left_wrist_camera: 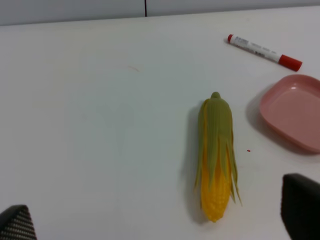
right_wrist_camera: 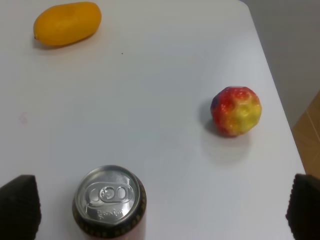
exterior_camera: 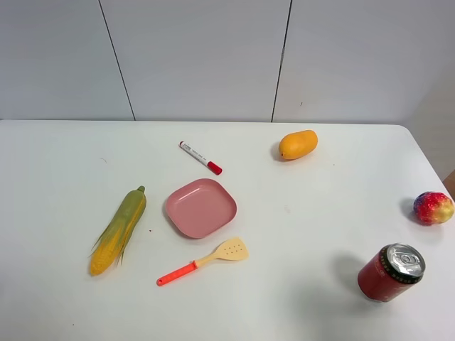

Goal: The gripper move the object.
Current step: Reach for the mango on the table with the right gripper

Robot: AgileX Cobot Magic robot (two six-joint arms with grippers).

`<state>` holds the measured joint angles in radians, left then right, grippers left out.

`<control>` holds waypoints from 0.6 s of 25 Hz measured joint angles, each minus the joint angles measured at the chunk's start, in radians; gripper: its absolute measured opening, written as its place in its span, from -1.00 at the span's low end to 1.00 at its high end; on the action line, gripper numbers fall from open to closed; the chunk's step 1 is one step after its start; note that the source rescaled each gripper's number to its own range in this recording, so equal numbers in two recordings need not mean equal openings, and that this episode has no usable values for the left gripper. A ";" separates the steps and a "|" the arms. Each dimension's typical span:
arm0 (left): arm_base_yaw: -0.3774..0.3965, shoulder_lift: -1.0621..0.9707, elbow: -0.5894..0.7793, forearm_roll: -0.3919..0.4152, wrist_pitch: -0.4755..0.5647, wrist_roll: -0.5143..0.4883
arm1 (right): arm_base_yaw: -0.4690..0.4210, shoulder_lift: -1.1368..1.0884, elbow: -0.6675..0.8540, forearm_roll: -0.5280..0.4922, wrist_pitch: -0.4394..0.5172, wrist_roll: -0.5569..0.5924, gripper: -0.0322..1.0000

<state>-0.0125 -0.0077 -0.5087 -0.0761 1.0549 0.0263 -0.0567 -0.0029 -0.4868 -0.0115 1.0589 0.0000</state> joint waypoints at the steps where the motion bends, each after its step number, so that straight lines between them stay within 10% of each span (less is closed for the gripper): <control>1: 0.000 0.000 0.000 0.000 0.000 0.000 | 0.000 0.000 0.000 0.000 0.000 0.000 1.00; 15: 0.000 0.000 0.000 0.000 0.000 0.000 | 0.000 0.000 0.000 0.001 0.000 0.000 1.00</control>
<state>-0.0125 -0.0077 -0.5087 -0.0761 1.0549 0.0263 -0.0567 -0.0029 -0.4868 -0.0106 1.0589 0.0000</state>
